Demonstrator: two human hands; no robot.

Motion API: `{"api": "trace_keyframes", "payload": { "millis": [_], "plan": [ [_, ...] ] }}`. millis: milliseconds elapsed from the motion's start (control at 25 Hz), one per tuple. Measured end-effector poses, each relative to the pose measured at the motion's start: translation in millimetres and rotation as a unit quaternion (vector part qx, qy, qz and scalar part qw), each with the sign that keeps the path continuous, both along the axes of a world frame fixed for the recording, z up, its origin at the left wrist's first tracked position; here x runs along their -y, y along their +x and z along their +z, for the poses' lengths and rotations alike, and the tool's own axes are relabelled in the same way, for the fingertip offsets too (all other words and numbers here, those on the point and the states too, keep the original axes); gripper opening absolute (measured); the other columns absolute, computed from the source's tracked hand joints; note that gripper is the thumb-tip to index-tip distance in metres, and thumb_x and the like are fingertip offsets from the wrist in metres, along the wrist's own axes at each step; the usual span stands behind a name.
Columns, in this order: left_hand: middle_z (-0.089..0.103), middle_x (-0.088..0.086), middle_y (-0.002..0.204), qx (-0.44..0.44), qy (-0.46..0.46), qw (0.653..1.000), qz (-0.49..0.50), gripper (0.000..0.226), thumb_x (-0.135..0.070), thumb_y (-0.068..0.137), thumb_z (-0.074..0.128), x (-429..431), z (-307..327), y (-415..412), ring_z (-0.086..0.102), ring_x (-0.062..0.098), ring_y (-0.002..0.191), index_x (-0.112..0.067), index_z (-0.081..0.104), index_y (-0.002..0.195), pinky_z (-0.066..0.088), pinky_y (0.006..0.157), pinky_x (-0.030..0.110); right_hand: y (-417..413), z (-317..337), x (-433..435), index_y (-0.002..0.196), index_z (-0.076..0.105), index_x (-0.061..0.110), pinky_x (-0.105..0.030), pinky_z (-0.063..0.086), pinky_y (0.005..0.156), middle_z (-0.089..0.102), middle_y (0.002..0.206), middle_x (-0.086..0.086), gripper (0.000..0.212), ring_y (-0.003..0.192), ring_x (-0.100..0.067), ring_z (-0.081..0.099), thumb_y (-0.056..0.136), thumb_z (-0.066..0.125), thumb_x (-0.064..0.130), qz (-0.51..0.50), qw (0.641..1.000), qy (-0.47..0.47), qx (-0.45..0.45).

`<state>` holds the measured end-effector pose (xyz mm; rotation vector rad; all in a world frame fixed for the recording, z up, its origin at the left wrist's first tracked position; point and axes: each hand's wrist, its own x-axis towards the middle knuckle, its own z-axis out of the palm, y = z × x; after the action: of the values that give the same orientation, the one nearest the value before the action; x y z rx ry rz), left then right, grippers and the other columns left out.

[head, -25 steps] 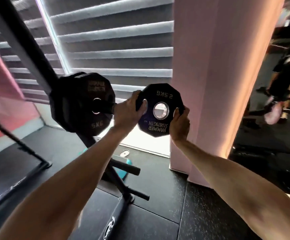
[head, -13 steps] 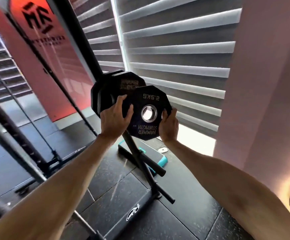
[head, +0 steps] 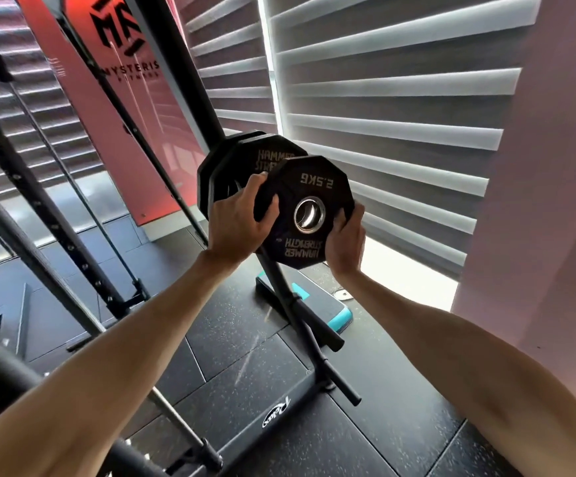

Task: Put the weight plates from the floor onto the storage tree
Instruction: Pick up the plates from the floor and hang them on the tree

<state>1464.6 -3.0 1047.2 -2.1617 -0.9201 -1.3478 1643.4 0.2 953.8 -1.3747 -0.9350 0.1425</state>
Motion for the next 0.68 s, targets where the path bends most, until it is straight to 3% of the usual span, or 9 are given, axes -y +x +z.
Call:
{"api": "trace_keyframes", "payload": {
  "millis": [200, 360, 520, 680],
  "plan": [
    [0.071, 0.003, 0.078, 0.028, -0.006, 1.0, -0.007, 0.027, -0.026, 0.093, 0.062, 1.4, 10.4, 4.5, 0.069, 0.021, 0.066, -0.006, 0.064, 0.111, 0.056, 0.056, 0.03, 4.7, 11.5, -7.3, 0.127, 0.046, 0.01, -0.027, 0.049, 0.064, 0.067, 0.101, 0.001, 0.029, 0.077, -0.014, 0.062, 0.107, 0.036, 0.028, 0.023, 1.0, 0.018, 0.003],
    [0.072, 0.003, 0.079, 0.023, -0.034, 0.999, -0.009, 0.03, -0.028, 0.094, 0.06, -4.3, 3.4, -7.9, 0.069, 0.02, 0.065, -0.008, 0.062, 0.116, 0.056, 0.056, 0.03, -1.1, -2.1, -11.2, 0.126, 0.046, 0.011, -0.037, 0.058, 0.06, 0.06, 0.085, 0.016, 0.028, 0.068, -0.005, 0.063, 0.106, 0.036, 0.029, 0.03, 0.999, 0.02, 0.011],
    [0.072, 0.005, 0.081, 0.031, -0.057, 0.998, -0.004, 0.033, -0.029, 0.096, 0.055, -11.6, -8.5, -17.5, 0.069, 0.022, 0.063, -0.007, 0.058, 0.12, 0.058, 0.053, 0.035, -4.3, -2.3, -20.9, 0.127, 0.043, 0.016, -0.039, 0.06, 0.059, 0.062, 0.088, 0.013, 0.027, 0.071, -0.013, 0.067, 0.106, 0.036, 0.031, 0.035, 0.998, 0.02, 0.044],
    [0.072, 0.009, 0.106, 0.011, -0.082, 0.996, -0.035, 0.038, -0.029, 0.1, 0.054, -20.8, -11.2, -22.3, 0.073, 0.022, 0.085, -0.009, 0.05, 0.132, 0.061, 0.066, 0.03, -10.5, 5.2, -38.9, 0.117, 0.041, 0.013, -0.05, 0.057, 0.06, 0.063, 0.085, 0.005, 0.018, 0.071, -0.022, 0.067, 0.105, 0.037, 0.025, 0.082, 0.996, -0.025, 0.014]
  ]
}}
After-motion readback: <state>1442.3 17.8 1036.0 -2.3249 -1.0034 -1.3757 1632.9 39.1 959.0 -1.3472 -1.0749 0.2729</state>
